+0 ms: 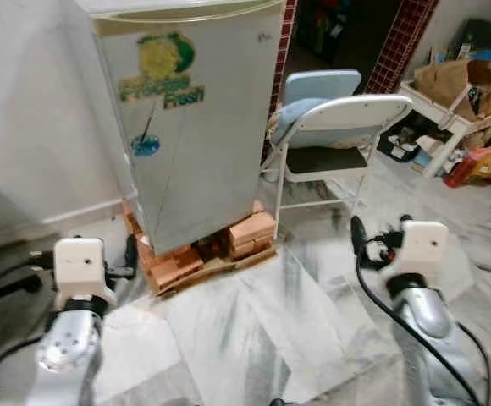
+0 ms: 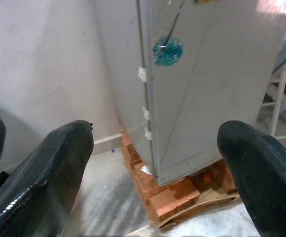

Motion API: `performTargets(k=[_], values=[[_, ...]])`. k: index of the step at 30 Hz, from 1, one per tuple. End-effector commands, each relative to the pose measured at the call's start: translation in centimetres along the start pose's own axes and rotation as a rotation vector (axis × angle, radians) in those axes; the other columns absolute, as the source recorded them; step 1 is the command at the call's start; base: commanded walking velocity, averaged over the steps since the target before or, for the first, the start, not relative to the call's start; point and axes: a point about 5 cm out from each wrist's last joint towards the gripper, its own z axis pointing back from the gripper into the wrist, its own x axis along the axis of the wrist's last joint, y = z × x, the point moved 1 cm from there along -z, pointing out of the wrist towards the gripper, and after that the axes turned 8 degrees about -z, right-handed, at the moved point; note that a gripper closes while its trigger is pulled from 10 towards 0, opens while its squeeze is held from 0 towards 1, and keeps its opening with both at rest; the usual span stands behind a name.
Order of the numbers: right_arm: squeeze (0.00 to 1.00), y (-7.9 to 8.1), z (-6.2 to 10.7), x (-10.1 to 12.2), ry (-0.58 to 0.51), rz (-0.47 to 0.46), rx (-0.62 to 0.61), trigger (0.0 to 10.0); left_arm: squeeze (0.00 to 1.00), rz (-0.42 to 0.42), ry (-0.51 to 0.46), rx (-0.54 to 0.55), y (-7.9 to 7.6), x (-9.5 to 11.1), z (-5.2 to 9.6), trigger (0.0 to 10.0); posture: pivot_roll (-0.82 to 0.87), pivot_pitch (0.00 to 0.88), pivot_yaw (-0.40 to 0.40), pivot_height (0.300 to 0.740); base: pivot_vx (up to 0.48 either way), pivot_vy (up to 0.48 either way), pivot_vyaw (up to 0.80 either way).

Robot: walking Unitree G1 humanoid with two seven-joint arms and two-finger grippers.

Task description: Restocking fridge

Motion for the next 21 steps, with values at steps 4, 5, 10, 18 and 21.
performTargets(k=[4,5,10,18,21], values=[[0.0,-0.6,-0.1,-0.1,0.009,0.002,-0.018,10.0,0.0,0.0,-0.008,-0.054,-1.3,0.2,-0.3,10.0,0.08,0.037,-0.033,0.74,0.0,0.475,-0.71],[0.0,-0.6,-0.1,-0.1,0.009,0.002,-0.018,10.0,0.0,-0.001,-0.008,-0.055,-1.3,0.2,-0.3,10.0,0.08,0.037,-0.033,0.74,0.0,0.472,-0.61],[0.0,-0.5,-0.3,-0.1,0.007,0.001,-0.02,10.0,0.0,0.001,-0.018,-0.062,-1.4,0.3,-0.6,10.0,0.08,0.043,-0.033,0.74,0.0,0.449,-0.55],[0.0,-0.5,-0.8,0.1,-0.011,-0.004,-0.028,10.0,0.0,0.007,-0.032,-0.06,-1.6,0.6,-1.2,10.0,0.08,0.018,-0.035,0.74,0.0,0.425,-0.66],[0.0,-0.3,-0.8,0.2,-0.012,-0.003,-0.02,10.0,0.0,-0.009,-0.016,-0.063,-1.5,0.2,-0.9,10.0,0.08,0.024,-0.037,0.74,0.0,0.435,-0.8]])
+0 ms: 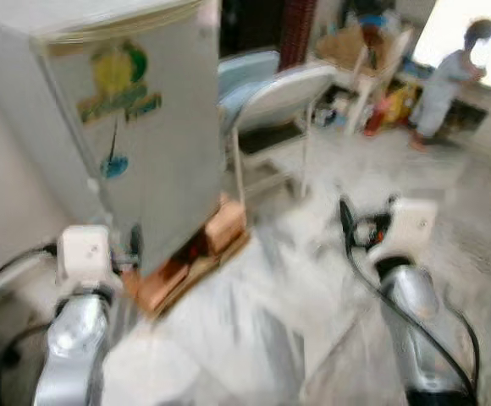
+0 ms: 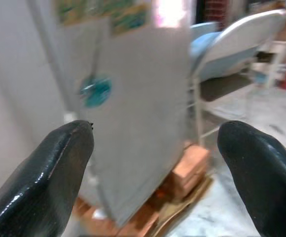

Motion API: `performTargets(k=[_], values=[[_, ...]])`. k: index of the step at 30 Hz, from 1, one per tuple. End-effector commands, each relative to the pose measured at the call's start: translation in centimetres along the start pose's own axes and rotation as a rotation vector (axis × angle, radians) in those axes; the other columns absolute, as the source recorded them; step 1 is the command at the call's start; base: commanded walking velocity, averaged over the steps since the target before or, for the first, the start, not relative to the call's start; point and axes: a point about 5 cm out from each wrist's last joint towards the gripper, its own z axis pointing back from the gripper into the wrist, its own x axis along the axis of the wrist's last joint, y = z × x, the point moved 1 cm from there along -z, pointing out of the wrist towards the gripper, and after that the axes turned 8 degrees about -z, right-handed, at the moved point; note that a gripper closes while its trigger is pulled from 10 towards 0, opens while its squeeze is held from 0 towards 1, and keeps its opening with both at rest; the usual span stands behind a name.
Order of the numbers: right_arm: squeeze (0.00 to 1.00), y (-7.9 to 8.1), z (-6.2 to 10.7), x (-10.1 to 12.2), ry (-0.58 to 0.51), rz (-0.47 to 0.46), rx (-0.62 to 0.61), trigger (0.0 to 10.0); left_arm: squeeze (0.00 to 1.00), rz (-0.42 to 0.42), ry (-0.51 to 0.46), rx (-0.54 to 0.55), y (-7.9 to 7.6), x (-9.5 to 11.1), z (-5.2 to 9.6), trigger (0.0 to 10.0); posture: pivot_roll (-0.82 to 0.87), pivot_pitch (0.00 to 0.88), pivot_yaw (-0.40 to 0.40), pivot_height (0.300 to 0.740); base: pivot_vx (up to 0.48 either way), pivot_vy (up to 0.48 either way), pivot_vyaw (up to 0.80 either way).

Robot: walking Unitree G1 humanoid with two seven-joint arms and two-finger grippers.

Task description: Restocking fridge

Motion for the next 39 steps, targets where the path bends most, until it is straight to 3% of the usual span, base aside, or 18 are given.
performTargets(k=[1,5,12,17,26,29,36,39], values=[[0.0,0.8,-0.2,0.4,-0.019,-0.007,0.022,10.0,0.0,-0.031,0.017,0.027,0.9,-0.4,0.3,10.0,0.08,0.024,-0.037,0.74,0.0,0.435,-0.8],[0.0,0.7,0.5,-0.3,0.01,-0.015,0.017,10.0,0.0,-0.037,0.051,0.041,1.0,-1.6,1.4,10.0,0.08,0.033,-0.039,0.74,0.0,0.433,-0.22],[0.0,1.5,0.7,-0.9,0.023,-0.003,0.024,10.0,0.0,-0.019,0.058,0.014,0.7,-1.9,1.5,10.0,0.09,0.026,-0.037,0.74,0.0,0.433,0.0],[0.0,1.1,1.0,-1.0,0.037,-0.009,0.022,10.0,0.0,-0.019,0.069,-0.01,1.0,-2.4,1.6,10.0,0.08,0.038,-0.043,0.74,0.0,0.427,0.0],[0.0,0.9,3.4,-2.4,0.082,-0.004,0.019,10.0,0.0,-0.034,0.086,-0.016,1.0,-3.4,2.6,10.0,0.08,0.04,-0.035,0.74,0.257,0.387,-0.68],[0.0,1.2,3.2,-2.5,0.077,0.008,0.032,10.0,0.0,-0.099,0.058,0.044,1.6,-3.5,2.4,10.0,0.08,0.039,-0.036,0.74,0.274,0.394,0.0],[0.0,0.7,2.6,-2.3,0.057,0.043,0.0,10.0,0.0,-0.124,0.022,0.047,1.5,-3.0,2.0,10.0,0.08,0.037,-0.04,0.74,0.261,0.402,0.0],[0.0,0.5,2.4,-2.3,0.061,0.046,-0.014,10.0,0.0,-0.092,0.02,0.011,1.2,-2.8,1.8,10.0,0.08,0.038,-0.037,0.74,0.279,0.391,-0.27]])
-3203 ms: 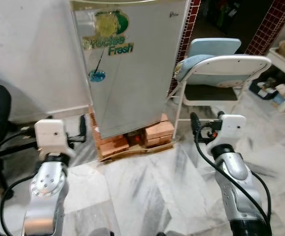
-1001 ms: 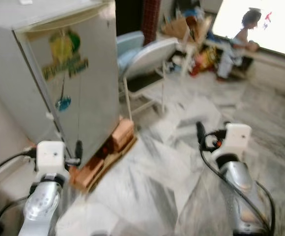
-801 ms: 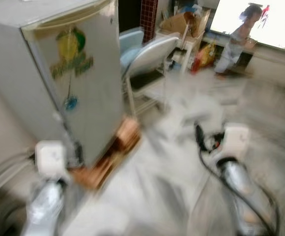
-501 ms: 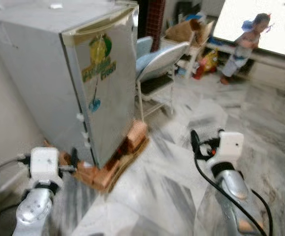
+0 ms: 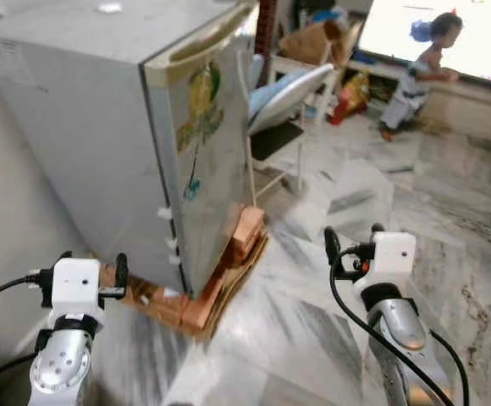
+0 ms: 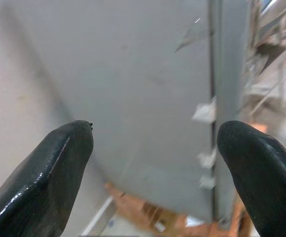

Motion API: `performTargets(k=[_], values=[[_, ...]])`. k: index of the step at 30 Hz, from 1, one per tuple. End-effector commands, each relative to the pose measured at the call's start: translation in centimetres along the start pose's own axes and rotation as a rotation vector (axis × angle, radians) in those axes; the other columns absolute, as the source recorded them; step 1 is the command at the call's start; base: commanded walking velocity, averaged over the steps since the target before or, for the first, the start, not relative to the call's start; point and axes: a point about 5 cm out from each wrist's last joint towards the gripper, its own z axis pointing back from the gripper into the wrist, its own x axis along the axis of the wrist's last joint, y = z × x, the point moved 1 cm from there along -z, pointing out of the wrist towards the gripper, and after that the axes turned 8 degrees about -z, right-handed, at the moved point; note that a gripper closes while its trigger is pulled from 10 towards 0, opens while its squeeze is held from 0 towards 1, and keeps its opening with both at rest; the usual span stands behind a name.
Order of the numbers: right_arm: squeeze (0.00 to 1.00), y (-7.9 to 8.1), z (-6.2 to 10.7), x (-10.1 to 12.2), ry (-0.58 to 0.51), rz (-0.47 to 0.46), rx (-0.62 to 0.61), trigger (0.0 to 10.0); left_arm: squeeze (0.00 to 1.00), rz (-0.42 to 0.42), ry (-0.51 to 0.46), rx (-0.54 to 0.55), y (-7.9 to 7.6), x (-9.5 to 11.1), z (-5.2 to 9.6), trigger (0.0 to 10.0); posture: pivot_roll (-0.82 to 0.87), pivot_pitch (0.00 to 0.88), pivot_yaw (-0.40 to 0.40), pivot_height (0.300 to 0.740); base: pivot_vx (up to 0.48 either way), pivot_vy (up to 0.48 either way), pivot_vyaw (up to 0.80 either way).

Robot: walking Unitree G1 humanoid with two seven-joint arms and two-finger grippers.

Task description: Restocking fridge

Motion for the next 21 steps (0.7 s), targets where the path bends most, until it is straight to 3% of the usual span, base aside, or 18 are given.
performTargets(k=[1,8,13,19,21], values=[[0.0,-1.0,0.2,-0.3,0.02,0.008,-0.042,10.0,0.0,0.016,-0.012,-0.038,-0.7,0.3,-0.1,10.0,0.08,0.038,-0.037,0.74,0.296,0.379,-0.8],[0.0,-0.9,0.0,-0.4,0.014,0.007,-0.035,10.0,0.0,0.045,-0.053,-0.058,-1.3,1.0,-0.5,10.0,0.08,0.041,-0.038,0.74,0.331,0.176,-0.71],[0.0,-0.9,0.0,-0.4,0.015,0.005,-0.033,10.0,0.0,0.046,-0.05,-0.059,-1.4,1.1,-0.4,10.0,0.08,0.044,-0.04,0.74,0.0,0.0,0.0],[0.0,-0.6,-0.2,-0.8,0.021,-0.03,-0.056,10.0,0.0,0.096,-0.044,-0.096,-1.6,1.2,-0.5,10.0,0.09,0.052,-0.039,0.74,0.0,0.0,-0.8],[0.0,-0.6,-0.8,-0.6,-0.003,-0.094,-0.118,10.0,0.0,0.097,-0.052,-0.099,-1.6,1.4,-0.6,10.0,0.09,0.054,-0.02,0.74,0.0,0.0,-0.8]])
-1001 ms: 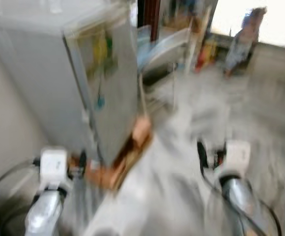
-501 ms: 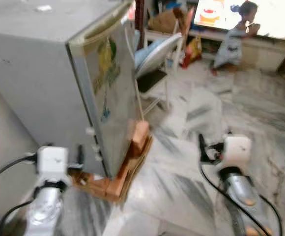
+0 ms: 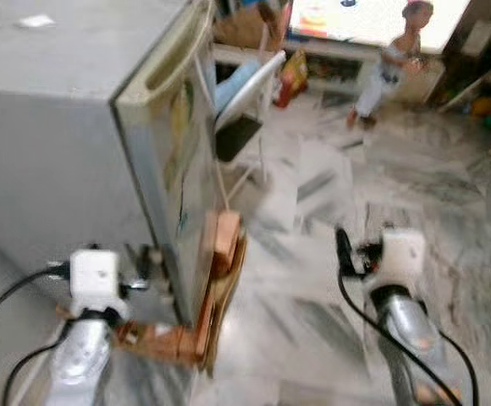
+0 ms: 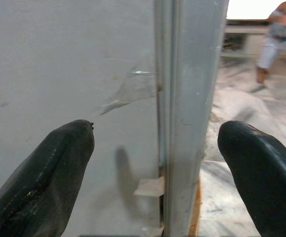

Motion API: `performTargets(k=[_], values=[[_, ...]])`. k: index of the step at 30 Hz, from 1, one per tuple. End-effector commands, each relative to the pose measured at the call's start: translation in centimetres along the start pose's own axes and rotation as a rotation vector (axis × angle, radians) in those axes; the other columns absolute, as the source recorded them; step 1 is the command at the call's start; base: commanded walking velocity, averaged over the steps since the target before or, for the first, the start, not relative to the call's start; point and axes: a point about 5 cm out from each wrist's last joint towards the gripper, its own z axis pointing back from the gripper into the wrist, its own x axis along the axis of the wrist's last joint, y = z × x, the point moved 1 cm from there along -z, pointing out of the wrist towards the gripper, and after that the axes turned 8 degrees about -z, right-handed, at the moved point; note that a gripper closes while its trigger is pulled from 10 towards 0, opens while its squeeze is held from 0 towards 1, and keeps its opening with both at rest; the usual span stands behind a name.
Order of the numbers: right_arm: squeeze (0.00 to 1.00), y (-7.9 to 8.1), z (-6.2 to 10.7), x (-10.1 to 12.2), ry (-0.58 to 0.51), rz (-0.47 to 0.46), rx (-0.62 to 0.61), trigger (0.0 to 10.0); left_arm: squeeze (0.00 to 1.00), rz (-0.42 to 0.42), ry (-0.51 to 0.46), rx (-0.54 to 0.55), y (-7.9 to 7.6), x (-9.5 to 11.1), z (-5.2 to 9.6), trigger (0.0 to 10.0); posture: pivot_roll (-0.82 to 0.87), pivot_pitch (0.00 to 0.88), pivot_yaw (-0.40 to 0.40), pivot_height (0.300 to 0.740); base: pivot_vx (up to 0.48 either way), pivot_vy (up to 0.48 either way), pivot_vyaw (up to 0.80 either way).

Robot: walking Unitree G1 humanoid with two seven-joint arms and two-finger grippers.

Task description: Restocking fridge

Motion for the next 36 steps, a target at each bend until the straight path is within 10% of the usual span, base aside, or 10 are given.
performTargets(k=[1,11,21,28,36], values=[[0.0,-0.1,-0.3,-0.1,-0.01,-0.048,-0.045,10.0,0.0,0.0,0.002,0.007,0.4,0.1,0.1,10.0,0.08,0.057,-0.011,0.74,0.0,0.0,-0.8],[0.0,-1.2,-1.2,0.3,-0.007,-0.022,-0.022,10.0,0.0,0.018,0.002,-0.02,0.0,0.4,-0.1,10.0,0.08,0.062,-0.022,0.74,0.0,0.0,-0.8],[0.0,-0.8,-6.8,2.4,-0.073,-0.183,-0.105,10.0,0.0,0.001,-0.01,-0.004,0.5,1.1,-1.2,10.0,0.13,0.068,0.008,0.74,0.0,0.0,-0.3],[0.0,-3.6,-5.8,2.0,-0.063,-0.112,-0.098,10.0,0.0,0.037,0.003,0.127,2.7,1.4,-1.9,10.0,0.12,0.078,-0.026,0.74,0.0,0.0,0.0],[0.0,-2.1,-3.3,0.9,-0.021,-0.035,0.034,10.0,0.0,0.057,0.054,0.09,3.2,0.7,-2.8,10.0,0.09,0.096,-0.046,0.74,0.0,0.0,0.0]])
